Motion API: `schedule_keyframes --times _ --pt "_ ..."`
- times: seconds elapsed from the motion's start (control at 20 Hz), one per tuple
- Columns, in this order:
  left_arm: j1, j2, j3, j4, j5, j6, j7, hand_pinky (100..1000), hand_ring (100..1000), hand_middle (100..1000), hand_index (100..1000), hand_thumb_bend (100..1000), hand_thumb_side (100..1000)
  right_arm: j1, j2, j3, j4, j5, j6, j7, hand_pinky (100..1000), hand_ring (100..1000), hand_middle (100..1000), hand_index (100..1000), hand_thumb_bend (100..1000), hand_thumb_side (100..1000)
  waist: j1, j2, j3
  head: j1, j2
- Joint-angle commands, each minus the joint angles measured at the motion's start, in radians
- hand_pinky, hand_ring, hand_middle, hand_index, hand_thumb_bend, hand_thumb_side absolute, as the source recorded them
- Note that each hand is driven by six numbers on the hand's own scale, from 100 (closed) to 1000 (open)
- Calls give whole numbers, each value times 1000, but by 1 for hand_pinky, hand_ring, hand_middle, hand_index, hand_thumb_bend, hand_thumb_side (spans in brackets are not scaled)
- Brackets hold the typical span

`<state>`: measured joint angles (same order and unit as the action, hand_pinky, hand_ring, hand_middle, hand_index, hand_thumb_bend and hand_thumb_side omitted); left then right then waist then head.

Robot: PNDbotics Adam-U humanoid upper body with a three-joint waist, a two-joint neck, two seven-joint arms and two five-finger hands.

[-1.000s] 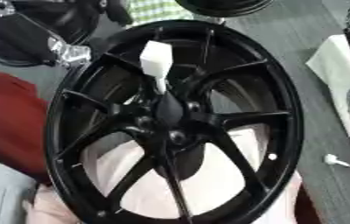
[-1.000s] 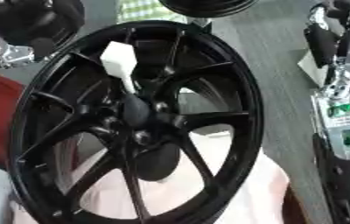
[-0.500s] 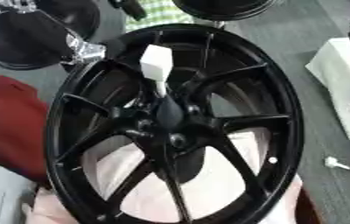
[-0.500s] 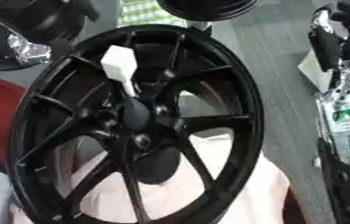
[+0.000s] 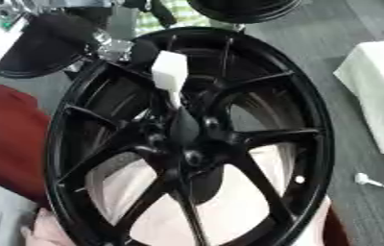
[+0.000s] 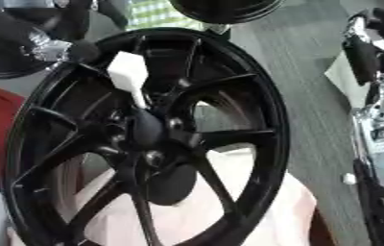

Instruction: Pull the pin out of the wheel hub.

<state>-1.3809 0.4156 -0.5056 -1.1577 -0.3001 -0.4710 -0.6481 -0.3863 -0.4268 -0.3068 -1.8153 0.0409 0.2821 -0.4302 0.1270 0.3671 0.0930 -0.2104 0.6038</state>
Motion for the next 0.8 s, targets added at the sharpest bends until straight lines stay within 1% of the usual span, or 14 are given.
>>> schedule_keyframes --times 0.05,0.35,0.6,0.8 --pt "-27 7 22 15 -16 -267 -259 910 905 798 922 354 998 -14 -13 2 -22 8 -2 6 866 962 738 840 100 542 -8 0 -5 10 -18" --pt "-18 -4 16 44 -60 -287 -259 912 908 802 922 381 1000 -21 -11 4 -23 8 -1 9 866 960 737 840 100 543 -6 6 -16 23 -19" --pt "-12 -17 8 62 -87 -321 -259 911 909 801 920 360 1000 -26 -9 8 -23 7 -1 13 866 960 736 840 100 543 -6 11 -23 34 -20" --pt "-9 -25 3 70 -102 -336 -259 910 909 803 919 355 1000 -30 -8 10 -23 7 -1 17 867 960 737 841 100 543 -6 14 -28 39 -23"
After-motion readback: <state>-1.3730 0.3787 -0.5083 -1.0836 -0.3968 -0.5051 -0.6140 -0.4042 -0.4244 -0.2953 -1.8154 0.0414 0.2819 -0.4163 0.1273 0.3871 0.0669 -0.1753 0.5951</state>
